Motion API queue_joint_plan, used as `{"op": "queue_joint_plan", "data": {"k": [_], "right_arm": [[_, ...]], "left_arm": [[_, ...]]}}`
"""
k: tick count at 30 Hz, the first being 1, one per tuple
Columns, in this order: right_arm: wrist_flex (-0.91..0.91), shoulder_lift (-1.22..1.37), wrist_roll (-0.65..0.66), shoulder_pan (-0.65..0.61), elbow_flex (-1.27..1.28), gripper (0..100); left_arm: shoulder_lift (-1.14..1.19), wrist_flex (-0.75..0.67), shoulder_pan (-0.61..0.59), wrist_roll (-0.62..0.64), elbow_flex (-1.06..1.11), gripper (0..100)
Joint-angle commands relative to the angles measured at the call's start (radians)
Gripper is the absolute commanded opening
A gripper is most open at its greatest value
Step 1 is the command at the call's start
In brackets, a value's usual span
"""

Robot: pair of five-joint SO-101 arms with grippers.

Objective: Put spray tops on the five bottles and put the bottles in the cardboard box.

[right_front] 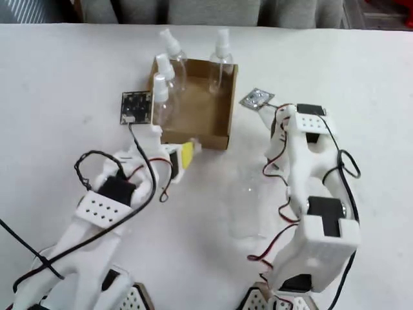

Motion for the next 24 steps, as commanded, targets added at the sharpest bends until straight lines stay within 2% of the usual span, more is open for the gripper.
{"op": "queue_joint_plan", "data": {"k": [1,5,12,18,24], "right_arm": [[-0.012,0.042,0.026,-0.024,-0.005,18.4],[-0.012,0.036,0.028,-0.021,-0.008,11.6],[0.108,-0.14,-0.032,-0.019,-0.061,22.9],[0.259,-0.288,-0.041,-0.082,0.017,19.9],[0.2,-0.358,-0.201,-0.176,0.204,18.5]], "left_arm": [[0.002,-0.025,-0.007,-0.009,-0.009,20],[0.002,-0.025,-0.007,-0.009,-0.009,20],[0.002,-0.025,-0.007,-0.043,-0.009,20],[0.002,-0.025,-0.007,-0.049,-0.009,20],[0.002,-0.025,-0.024,-0.046,-0.011,20]]}}
